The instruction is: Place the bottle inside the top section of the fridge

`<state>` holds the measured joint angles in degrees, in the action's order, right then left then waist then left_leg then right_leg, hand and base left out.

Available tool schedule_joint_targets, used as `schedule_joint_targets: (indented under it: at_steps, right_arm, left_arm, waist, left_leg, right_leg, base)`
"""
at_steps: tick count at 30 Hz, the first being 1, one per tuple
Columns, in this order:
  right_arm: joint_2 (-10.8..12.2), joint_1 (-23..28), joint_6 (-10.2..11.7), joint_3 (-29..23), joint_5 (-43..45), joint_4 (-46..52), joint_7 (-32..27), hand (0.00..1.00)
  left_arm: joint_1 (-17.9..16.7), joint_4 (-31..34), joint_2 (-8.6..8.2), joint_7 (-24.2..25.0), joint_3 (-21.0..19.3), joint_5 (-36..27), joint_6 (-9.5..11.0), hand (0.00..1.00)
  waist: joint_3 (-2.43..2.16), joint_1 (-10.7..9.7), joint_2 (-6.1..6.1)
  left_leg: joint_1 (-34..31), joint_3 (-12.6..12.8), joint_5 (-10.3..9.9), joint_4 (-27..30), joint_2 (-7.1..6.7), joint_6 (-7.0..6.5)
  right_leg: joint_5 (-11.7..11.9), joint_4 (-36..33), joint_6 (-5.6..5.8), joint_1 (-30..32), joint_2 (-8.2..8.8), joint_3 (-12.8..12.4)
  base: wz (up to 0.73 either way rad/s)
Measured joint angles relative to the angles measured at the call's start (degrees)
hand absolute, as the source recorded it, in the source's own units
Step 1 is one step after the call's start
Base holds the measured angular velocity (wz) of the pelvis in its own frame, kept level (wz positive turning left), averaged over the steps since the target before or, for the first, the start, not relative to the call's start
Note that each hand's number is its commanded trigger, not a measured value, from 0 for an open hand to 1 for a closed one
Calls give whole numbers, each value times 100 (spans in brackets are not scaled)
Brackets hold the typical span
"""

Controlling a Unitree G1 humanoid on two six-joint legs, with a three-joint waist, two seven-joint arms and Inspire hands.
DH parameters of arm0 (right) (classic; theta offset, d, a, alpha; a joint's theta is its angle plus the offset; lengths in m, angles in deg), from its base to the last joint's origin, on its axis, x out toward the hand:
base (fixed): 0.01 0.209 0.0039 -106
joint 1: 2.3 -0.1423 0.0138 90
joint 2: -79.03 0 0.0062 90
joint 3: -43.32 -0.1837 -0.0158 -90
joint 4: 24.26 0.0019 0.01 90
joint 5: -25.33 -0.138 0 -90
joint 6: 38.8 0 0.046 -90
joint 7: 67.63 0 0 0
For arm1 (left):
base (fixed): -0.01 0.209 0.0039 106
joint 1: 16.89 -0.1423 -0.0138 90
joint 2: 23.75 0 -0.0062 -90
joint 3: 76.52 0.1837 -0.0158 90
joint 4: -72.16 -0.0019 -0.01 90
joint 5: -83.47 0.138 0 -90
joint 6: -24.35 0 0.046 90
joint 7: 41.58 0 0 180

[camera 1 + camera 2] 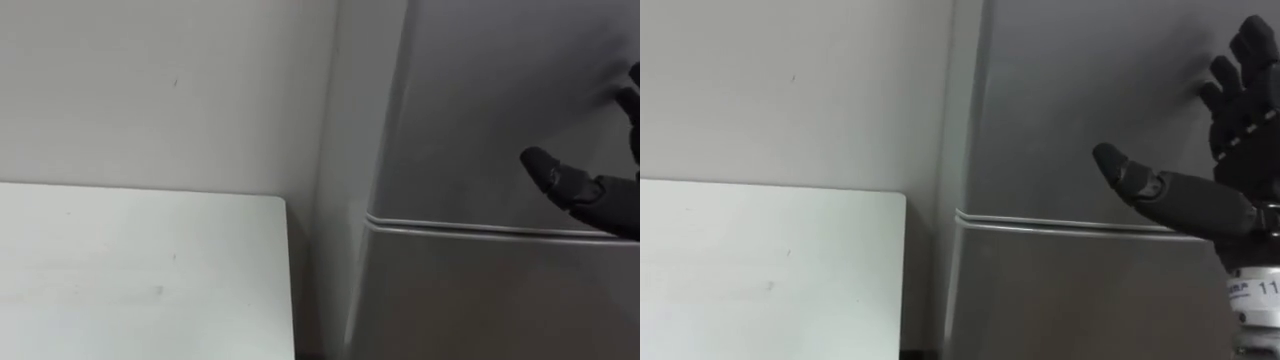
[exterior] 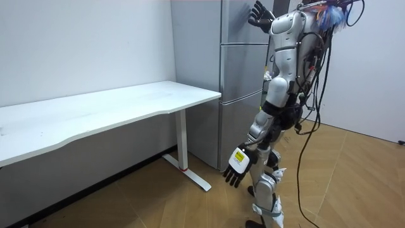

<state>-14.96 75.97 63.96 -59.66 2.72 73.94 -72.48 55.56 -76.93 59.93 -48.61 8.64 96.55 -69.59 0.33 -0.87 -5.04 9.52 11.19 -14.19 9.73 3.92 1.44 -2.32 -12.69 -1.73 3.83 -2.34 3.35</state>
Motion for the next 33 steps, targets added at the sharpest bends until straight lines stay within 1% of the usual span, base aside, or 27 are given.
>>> schedule_joint_targets:
  at_steps: [2, 3, 6, 10, 11, 13, 15, 18, 21, 24, 28, 30, 31, 33]
  right_arm:
    - [0, -173, 5, 49, -37, -246, 2, 0]
    - [0, -224, 8, 51, -35, -317, 3, 0]
    - [-5, -465, 14, 49, -35, -704, 0, 0]
    - [-16, -654, 15, 49, -34, -1029, -8, 0]
    - [-30, -688, 15, 43, -32, -1106, -8, 0]
    - [-72, -743, 19, 26, -29, -1208, -8, 0]
    - [-110, -746, 18, 18, -29, -1283, -8, 0]
    - [-113, -746, 19, 18, -16, -1371, -11, 0]
    - [-118, -746, 27, 13, -20, -1398, -13, 0]
    - [-124, -746, 28, -33, -38, -1407, -15, 0]
    - [-124, -746, -15, -180, -140, -1320, -72, 0]
    - [-124, -737, -61, -195, -179, -1246, -145, 0]
    - [-124, -729, -129, -192, -228, -1163, -204, 0]
    - [-123, -708, -193, -193, -271, -1065, -287, 0]
  left_arm:
    - [-1, 19, 14, -2, 148, 0, -81, 0]
    - [9, 18, 16, -1, 170, 4, -89, 0]
    - [57, -4, 14, 0, 174, 10, -135, 0]
    - [77, -54, 11, 45, 175, 9, -285, 0]
    - [79, -54, 6, 59, 175, 15, -318, 0]
    - [85, -53, 6, 117, 167, 23, -320, 0]
    - [83, -53, 17, 137, 163, 37, -320, 0]
    - [79, -53, 28, 153, 164, 53, -320, 0]
    - [77, -53, 34, 162, 165, 52, -319, 0]
    - [77, -53, 34, 169, 164, 52, -319, 0]
    - [72, -29, 34, 185, 160, 51, -319, 0]
    - [72, -28, 29, 208, 161, 46, -319, 0]
    - [71, -27, 23, 224, 162, 38, -318, 0]
    - [51, 30, 22, 223, 156, 36, -314, 0]
  waist:
    - [1, -8, -1]
    - [1, -8, -1]
    - [7, -7, -14]
    - [19, -3, -46]
    - [16, -4, -51]
    - [4, -6, -41]
    - [-9, -5, -63]
    - [-31, 2, -88]
    - [-35, 1, -87]
    - [-38, 1, -83]
    - [-48, -18, -64]
    - [-65, -25, -32]
    - [-81, -35, -1]
    - [-92, -42, 30]
  left_leg:
    - [2, -14, 19, 0, -34, 6]
    - [4, -16, 25, 3, -42, -1]
    - [5, -31, 39, 25, -67, -32]
    - [0, -50, 43, 80, -77, -59]
    - [-18, -49, 40, 108, -75, -64]
    - [-69, -55, 42, 144, -69, -68]
    - [-101, -63, 34, 183, -70, -81]
    - [-102, -63, 29, 200, -72, -88]
    - [-101, -63, 29, 208, -77, -88]
    - [-102, -65, 26, 210, -76, -86]
    - [-107, -113, 38, 202, -75, -54]
    - [-105, -111, 33, 197, -67, -43]
    - [-104, -112, 33, 186, -64, -40]
    - [-90, -112, 45, 161, -65, -53]
  right_leg:
    - [22, 8, 7, -1, 34, -1]
    - [26, 9, 13, -3, 41, -3]
    - [45, 15, 22, -20, 71, -2]
    - [46, 34, 22, -54, 105, 27]
    - [55, 64, 35, -69, 114, 38]
    - [80, 115, 74, -70, 124, 76]
    - [99, 123, 104, -68, 133, 95]
    - [108, 121, 118, -76, 142, 103]
    - [113, 121, 125, -79, 143, 103]
    - [118, 117, 117, -79, 144, 112]
    - [159, 112, 53, -99, 143, 162]
    - [161, 130, 45, -97, 132, 163]
    - [163, 137, 39, -99, 129, 167]
    - [163, 137, 36, -101, 125, 165]
  base:
    - [0]
    - [0]
    - [0]
    - [2]
    - [6]
    - [4]
    - [3]
    - [0]
    - [0]
    - [0]
    - [5]
    - [0]
    - [0]
    - [0]
